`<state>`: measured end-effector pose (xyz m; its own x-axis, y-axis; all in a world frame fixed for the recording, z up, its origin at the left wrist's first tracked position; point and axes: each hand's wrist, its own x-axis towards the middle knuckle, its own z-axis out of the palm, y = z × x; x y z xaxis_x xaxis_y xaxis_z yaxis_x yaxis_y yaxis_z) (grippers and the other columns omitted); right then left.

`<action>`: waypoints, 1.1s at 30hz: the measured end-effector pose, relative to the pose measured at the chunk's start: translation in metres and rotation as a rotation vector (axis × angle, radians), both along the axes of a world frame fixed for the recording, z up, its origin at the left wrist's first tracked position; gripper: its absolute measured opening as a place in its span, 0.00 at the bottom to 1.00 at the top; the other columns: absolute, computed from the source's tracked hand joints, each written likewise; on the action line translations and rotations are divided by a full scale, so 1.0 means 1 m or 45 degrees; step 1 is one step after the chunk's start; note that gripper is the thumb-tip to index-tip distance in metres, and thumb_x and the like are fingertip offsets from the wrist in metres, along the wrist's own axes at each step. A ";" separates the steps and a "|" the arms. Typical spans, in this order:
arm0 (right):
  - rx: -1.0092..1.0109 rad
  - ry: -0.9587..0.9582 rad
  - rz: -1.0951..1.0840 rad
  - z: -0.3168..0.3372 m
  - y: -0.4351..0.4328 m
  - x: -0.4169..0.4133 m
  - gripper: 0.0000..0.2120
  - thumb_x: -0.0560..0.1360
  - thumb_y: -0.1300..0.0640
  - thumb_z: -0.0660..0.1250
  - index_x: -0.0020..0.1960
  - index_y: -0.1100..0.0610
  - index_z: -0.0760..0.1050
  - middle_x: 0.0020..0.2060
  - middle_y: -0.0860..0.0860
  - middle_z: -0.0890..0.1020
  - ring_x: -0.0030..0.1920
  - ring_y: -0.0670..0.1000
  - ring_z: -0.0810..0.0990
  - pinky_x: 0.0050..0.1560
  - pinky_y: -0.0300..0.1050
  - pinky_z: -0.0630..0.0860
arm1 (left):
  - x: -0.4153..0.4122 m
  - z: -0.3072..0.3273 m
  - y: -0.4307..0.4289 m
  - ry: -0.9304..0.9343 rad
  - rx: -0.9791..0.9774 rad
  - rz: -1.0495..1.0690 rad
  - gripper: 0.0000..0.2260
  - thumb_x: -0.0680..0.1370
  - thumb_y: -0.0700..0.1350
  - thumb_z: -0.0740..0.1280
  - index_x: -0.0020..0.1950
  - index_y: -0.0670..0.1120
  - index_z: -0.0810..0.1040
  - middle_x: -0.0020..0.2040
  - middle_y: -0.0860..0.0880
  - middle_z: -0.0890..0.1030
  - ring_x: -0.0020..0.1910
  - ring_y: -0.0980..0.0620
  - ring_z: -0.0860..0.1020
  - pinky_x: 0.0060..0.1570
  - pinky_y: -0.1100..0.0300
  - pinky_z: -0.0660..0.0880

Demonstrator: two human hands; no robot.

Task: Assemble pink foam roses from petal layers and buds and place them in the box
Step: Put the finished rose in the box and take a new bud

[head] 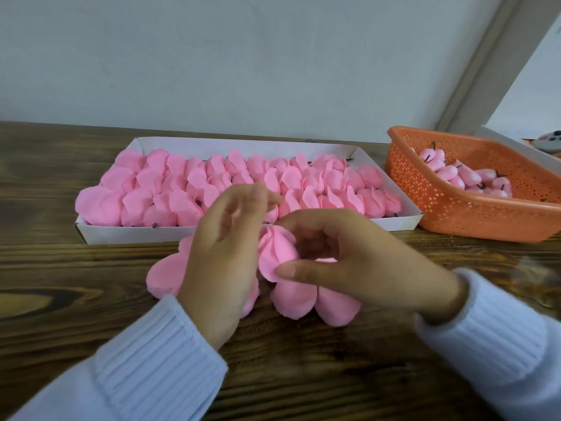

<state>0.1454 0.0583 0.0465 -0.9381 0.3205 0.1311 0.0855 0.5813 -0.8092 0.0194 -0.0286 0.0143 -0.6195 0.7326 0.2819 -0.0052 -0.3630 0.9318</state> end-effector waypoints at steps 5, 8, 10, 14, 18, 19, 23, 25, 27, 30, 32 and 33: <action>-0.327 -0.210 0.247 0.039 0.062 -0.007 0.06 0.74 0.66 0.65 0.49 0.59 0.78 0.40 0.47 0.83 0.43 0.45 0.82 0.48 0.38 0.79 | -0.011 -0.008 0.006 -0.254 -0.092 0.174 0.12 0.79 0.49 0.60 0.40 0.52 0.79 0.47 0.51 0.84 0.53 0.52 0.81 0.57 0.53 0.71; -0.536 0.002 -0.196 0.047 0.125 -0.022 0.05 0.73 0.60 0.68 0.48 0.59 0.77 0.40 0.53 0.82 0.43 0.49 0.81 0.46 0.39 0.79 | -0.013 -0.011 0.008 -0.323 -0.170 0.218 0.13 0.81 0.46 0.58 0.40 0.51 0.78 0.46 0.52 0.84 0.51 0.54 0.81 0.54 0.56 0.71; -0.272 0.061 -0.664 0.043 0.164 -0.033 0.06 0.73 0.61 0.70 0.40 0.59 0.74 0.35 0.54 0.75 0.37 0.49 0.73 0.39 0.40 0.71 | -0.013 -0.013 0.009 -0.303 -0.222 0.243 0.13 0.82 0.46 0.57 0.41 0.50 0.78 0.47 0.51 0.84 0.51 0.55 0.81 0.53 0.57 0.70; 0.080 -0.084 -1.251 0.020 0.209 -0.050 0.08 0.69 0.61 0.65 0.32 0.60 0.71 0.31 0.57 0.72 0.36 0.55 0.72 0.35 0.48 0.67 | -0.011 -0.015 0.008 -0.257 -0.333 0.251 0.12 0.82 0.46 0.56 0.44 0.49 0.78 0.45 0.53 0.82 0.34 0.65 0.78 0.34 0.71 0.75; 0.393 -0.206 -1.519 0.000 0.223 -0.052 0.16 0.77 0.54 0.60 0.52 0.66 0.77 0.50 0.65 0.80 0.52 0.62 0.79 0.44 0.47 0.69 | -0.010 -0.017 0.009 -0.195 -0.363 0.297 0.12 0.80 0.44 0.57 0.44 0.49 0.79 0.39 0.54 0.82 0.28 0.66 0.77 0.23 0.75 0.69; 0.456 -0.192 -1.537 -0.003 0.223 -0.052 0.16 0.78 0.55 0.58 0.53 0.67 0.77 0.51 0.66 0.80 0.54 0.63 0.78 0.44 0.46 0.68 | -0.010 -0.016 0.009 -0.172 -0.375 0.296 0.12 0.80 0.44 0.57 0.44 0.49 0.79 0.37 0.56 0.82 0.28 0.67 0.77 0.23 0.76 0.68; 0.610 -0.254 -1.498 -0.015 0.229 -0.053 0.16 0.80 0.60 0.55 0.57 0.70 0.75 0.54 0.67 0.79 0.56 0.65 0.77 0.53 0.50 0.72 | -0.006 -0.018 0.009 -0.140 -0.356 0.321 0.12 0.80 0.47 0.58 0.42 0.51 0.79 0.37 0.56 0.81 0.32 0.66 0.78 0.29 0.74 0.71; 0.601 -0.255 -1.478 -0.019 0.232 -0.052 0.15 0.79 0.58 0.56 0.59 0.68 0.72 0.55 0.66 0.79 0.57 0.64 0.77 0.55 0.51 0.72 | -0.004 -0.018 0.008 -0.117 -0.345 0.319 0.11 0.80 0.48 0.59 0.41 0.53 0.78 0.35 0.56 0.80 0.34 0.67 0.77 0.32 0.75 0.70; 0.678 -0.362 -1.417 -0.021 0.235 -0.051 0.14 0.79 0.58 0.57 0.60 0.65 0.72 0.55 0.65 0.78 0.57 0.64 0.76 0.53 0.50 0.72 | -0.002 -0.017 0.007 -0.082 -0.347 0.303 0.10 0.79 0.50 0.60 0.41 0.54 0.78 0.32 0.56 0.77 0.31 0.68 0.74 0.28 0.79 0.67; 0.774 -0.601 -1.255 -0.018 0.237 -0.054 0.14 0.78 0.58 0.59 0.59 0.64 0.74 0.57 0.63 0.79 0.58 0.62 0.77 0.50 0.47 0.71 | -0.001 -0.018 0.007 -0.069 -0.361 0.289 0.08 0.77 0.52 0.61 0.42 0.53 0.78 0.33 0.57 0.75 0.30 0.70 0.73 0.28 0.80 0.66; 0.819 -0.719 -1.168 -0.017 0.237 -0.055 0.13 0.78 0.59 0.59 0.57 0.64 0.76 0.56 0.62 0.79 0.57 0.61 0.77 0.49 0.46 0.71 | -0.001 -0.018 0.006 -0.071 -0.361 0.275 0.08 0.77 0.52 0.61 0.43 0.53 0.78 0.34 0.58 0.76 0.32 0.70 0.74 0.30 0.78 0.68; 0.819 -0.766 -1.145 -0.016 0.238 -0.055 0.12 0.78 0.60 0.59 0.55 0.64 0.77 0.55 0.62 0.80 0.56 0.61 0.78 0.47 0.45 0.70 | -0.001 -0.019 0.006 -0.066 -0.363 0.269 0.08 0.77 0.52 0.61 0.43 0.53 0.78 0.35 0.58 0.77 0.33 0.71 0.74 0.33 0.74 0.69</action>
